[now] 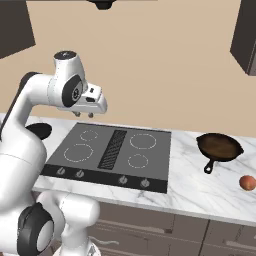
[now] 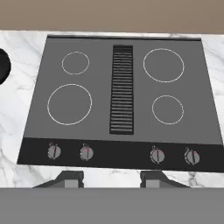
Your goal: Place both pans onto different burners. Then place the onion and the chicken drumstick on different pans.
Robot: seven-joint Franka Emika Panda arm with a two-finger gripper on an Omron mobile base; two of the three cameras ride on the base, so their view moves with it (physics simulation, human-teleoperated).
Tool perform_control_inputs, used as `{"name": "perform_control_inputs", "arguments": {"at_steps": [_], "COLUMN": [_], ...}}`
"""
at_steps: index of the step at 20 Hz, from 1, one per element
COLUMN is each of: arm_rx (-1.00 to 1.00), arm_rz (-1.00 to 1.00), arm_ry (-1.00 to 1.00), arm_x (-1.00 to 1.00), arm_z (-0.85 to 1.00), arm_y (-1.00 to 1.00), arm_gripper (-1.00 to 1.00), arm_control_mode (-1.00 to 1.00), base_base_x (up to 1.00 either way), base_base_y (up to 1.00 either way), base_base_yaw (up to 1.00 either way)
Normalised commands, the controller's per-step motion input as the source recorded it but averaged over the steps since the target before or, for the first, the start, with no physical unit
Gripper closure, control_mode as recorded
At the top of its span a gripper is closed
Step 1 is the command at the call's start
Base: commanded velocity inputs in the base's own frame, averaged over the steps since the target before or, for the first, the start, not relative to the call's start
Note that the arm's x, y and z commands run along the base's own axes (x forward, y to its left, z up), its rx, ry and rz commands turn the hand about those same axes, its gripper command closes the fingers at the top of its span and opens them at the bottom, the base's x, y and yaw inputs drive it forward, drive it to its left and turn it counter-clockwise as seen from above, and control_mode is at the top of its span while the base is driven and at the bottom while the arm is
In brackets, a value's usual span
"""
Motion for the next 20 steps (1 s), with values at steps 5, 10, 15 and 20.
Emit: {"name": "perform_control_inputs", "arguments": {"at_steps": [5,10,15,20], "arm_rx": [0.00,0.00,0.00,0.00], "arm_rz": [0.00,0.00,0.00,0.00], "arm_ry": [0.01,0.00,0.00,0.01], "arm_x": [0.00,0.00,0.00,0.00], "arm_z": [0.00,0.00,0.00,-0.01], "arm_y": [-0.26,-0.86,-1.00,-1.00], "arm_gripper": [-1.00,-1.00,-1.00,-1.00], "arm_control_mode": [-1.00,-1.00,-1.00,-1.00], "base_base_x": [0.00,0.00,0.00,0.00], "base_base_y": [0.00,0.00,0.00,0.00], "base_base_yaw": [0.00,0.00,0.00,0.00]}}
